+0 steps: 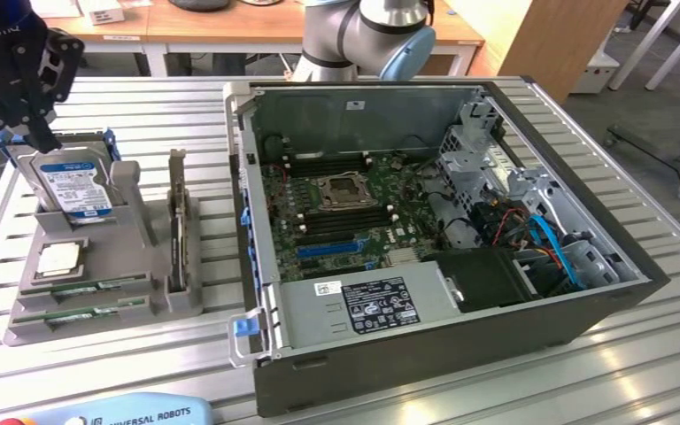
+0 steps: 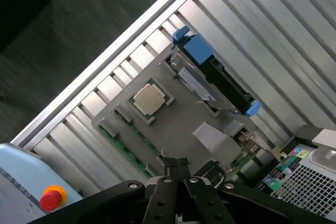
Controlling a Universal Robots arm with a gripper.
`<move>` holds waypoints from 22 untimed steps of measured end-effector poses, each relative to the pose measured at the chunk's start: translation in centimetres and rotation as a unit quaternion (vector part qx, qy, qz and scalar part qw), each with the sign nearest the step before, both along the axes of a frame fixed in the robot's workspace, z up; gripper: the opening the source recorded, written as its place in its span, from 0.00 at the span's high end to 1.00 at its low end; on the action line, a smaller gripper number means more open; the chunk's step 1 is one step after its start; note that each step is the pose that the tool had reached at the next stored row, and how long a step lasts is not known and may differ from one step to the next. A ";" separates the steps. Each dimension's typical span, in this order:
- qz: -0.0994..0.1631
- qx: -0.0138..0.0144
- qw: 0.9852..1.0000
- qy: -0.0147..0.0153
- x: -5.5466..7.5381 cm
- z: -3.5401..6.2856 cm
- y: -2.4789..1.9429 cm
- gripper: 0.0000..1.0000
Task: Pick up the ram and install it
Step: 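Pick up the ram and move it above insertion slot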
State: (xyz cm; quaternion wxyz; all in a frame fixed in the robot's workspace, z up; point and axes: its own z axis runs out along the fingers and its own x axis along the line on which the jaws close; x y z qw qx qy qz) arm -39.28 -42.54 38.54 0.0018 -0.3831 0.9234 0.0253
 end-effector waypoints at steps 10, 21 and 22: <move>0.091 0.000 0.996 0.000 0.0 -0.05 0.00 0.90; 0.190 0.000 0.982 0.000 0.0 -0.11 0.00 0.90; 0.199 0.000 0.980 0.000 0.0 -0.11 0.00 0.90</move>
